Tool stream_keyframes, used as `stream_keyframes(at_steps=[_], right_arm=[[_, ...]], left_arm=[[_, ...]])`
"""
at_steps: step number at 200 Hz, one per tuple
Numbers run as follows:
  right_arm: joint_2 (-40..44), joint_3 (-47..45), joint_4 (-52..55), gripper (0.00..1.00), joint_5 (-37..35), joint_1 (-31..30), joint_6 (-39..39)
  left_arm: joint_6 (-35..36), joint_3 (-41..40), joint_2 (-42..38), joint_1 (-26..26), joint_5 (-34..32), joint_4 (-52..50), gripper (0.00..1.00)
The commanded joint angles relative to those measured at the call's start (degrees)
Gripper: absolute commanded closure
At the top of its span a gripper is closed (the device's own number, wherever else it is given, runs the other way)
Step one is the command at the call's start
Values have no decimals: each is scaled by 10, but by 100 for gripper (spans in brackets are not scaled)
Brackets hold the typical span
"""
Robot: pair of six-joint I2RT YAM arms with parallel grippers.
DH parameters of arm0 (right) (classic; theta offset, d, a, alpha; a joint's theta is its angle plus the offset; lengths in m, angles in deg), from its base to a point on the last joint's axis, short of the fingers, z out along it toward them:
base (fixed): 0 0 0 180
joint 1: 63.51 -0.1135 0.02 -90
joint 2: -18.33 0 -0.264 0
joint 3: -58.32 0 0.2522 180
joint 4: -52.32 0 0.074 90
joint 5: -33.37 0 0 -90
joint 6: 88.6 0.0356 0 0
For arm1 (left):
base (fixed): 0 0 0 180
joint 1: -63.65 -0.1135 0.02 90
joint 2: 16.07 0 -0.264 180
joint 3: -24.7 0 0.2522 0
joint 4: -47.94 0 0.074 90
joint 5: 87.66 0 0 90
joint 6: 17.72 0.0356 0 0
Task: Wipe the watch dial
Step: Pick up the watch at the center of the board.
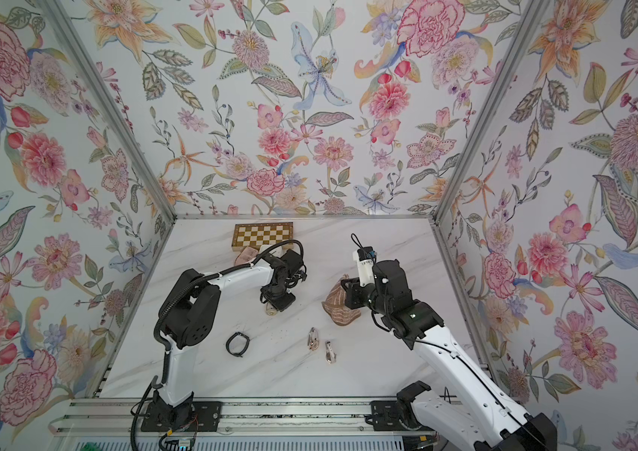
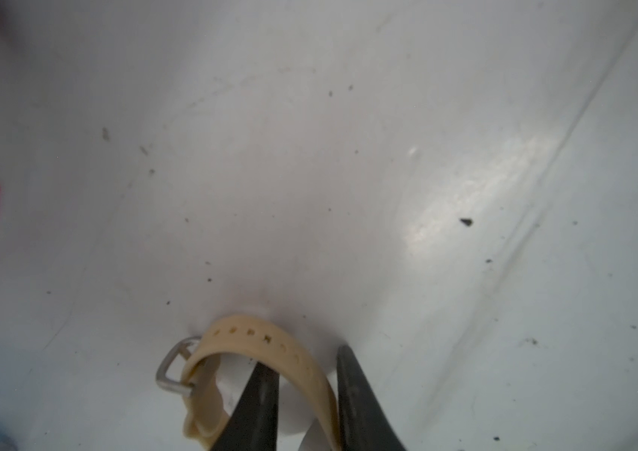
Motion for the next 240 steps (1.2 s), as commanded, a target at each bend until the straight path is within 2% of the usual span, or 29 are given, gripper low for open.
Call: stream_keyframes(at_steps=[1,139,158,188,227,240], right_arm=[[15,-9,-9,100,-12,1,7],[29,-15,-5,100,-30,-14,15],[29,-15,-4,100,-32,-17,16],[33,-17,-3,100,-39,-19,15],[38,-24,-2,100,-45,-19,15],[39,-25,-2,100,-46,-19,14]], left_arm=[[33,-10,19,6,9,-48,76],[45,-4,7,7,-1,-74,77],[44,-4,10,7,-4,-75,83],[42,-8,13,8,-9,-76,86],[37,-8,12,8,0,-78,100],[34,-7,8,8,3,-79,100]])
